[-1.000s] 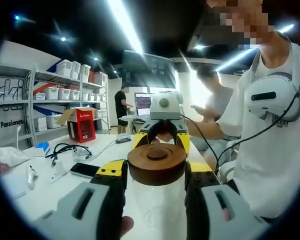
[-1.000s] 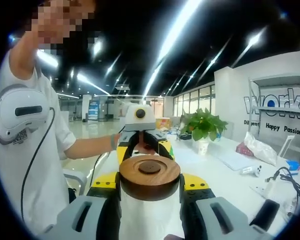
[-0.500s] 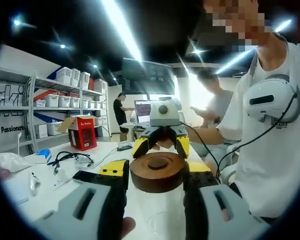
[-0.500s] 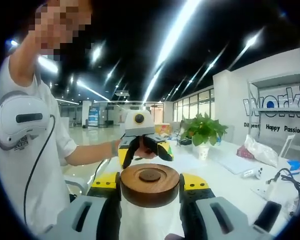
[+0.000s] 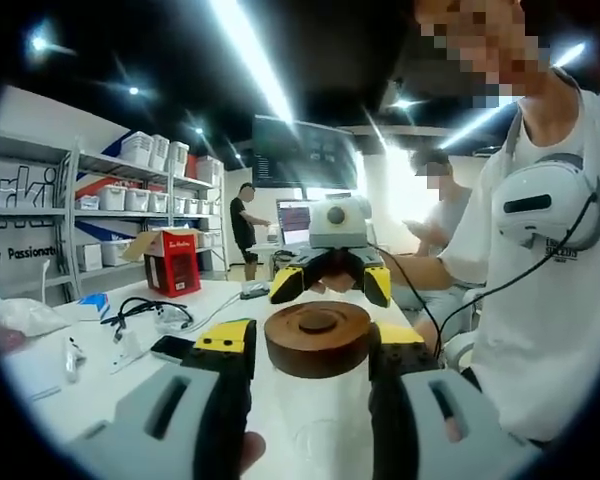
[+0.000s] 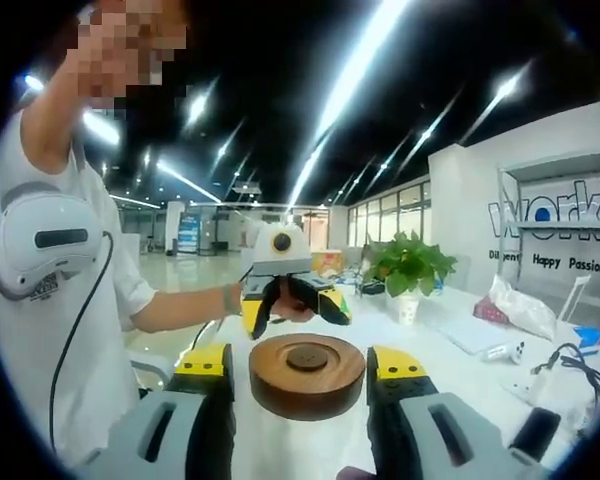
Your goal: Clamp the coffee can twist off the lid put the lid on the table pick up the lid cover the can tighten the lid
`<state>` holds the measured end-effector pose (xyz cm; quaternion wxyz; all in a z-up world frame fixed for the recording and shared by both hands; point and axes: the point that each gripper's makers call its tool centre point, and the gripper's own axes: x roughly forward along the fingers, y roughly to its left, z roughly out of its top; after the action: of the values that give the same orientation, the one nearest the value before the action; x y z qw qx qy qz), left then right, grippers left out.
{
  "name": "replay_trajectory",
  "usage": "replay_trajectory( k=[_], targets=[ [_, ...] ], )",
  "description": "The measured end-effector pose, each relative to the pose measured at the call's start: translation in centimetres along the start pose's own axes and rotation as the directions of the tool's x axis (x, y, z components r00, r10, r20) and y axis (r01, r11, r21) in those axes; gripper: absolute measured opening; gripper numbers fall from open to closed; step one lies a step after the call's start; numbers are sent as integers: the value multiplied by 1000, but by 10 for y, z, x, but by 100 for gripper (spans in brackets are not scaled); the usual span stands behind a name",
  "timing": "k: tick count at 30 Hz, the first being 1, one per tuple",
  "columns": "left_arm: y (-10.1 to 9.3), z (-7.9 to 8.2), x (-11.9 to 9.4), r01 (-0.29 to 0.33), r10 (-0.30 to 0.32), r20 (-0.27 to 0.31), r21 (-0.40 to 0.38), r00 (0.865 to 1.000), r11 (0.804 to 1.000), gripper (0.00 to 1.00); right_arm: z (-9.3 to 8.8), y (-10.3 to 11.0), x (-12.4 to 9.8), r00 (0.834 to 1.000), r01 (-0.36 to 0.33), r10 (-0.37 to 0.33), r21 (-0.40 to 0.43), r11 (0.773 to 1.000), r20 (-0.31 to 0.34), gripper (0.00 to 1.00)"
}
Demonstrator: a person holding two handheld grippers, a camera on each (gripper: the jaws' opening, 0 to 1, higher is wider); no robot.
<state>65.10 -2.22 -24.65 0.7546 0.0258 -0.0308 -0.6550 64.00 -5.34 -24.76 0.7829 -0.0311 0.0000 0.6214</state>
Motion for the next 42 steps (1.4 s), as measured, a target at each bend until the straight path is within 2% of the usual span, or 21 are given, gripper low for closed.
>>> replay_trajectory(
  k=[12, 17, 20, 31, 42],
  targets=[
    [-3, -7, -10, -20, 20, 18, -6, 1000, 1000, 35, -1, 2, 1, 1000, 13, -14, -14, 1000, -13, 47],
    [-3, -12, -16, -37, 37, 25, -18, 999, 999, 35, 3, 1, -4, 999, 32, -32, -12, 999, 5, 47],
    [-7, -17, -20, -40, 41, 29, -24, 999, 999, 29, 3, 1, -8, 999, 47, -47, -19, 999, 4, 46],
    [-8, -37, -23, -77, 78, 11, -46, 997, 996, 31, -4, 10, -25, 996, 84, -84, -18, 996, 6, 46],
    [-2, -62, -22, -111, 112, 14, -92, 994, 990, 34, -6, 5, -28, 993, 113, -113, -2, 994, 20, 44]
  ],
)
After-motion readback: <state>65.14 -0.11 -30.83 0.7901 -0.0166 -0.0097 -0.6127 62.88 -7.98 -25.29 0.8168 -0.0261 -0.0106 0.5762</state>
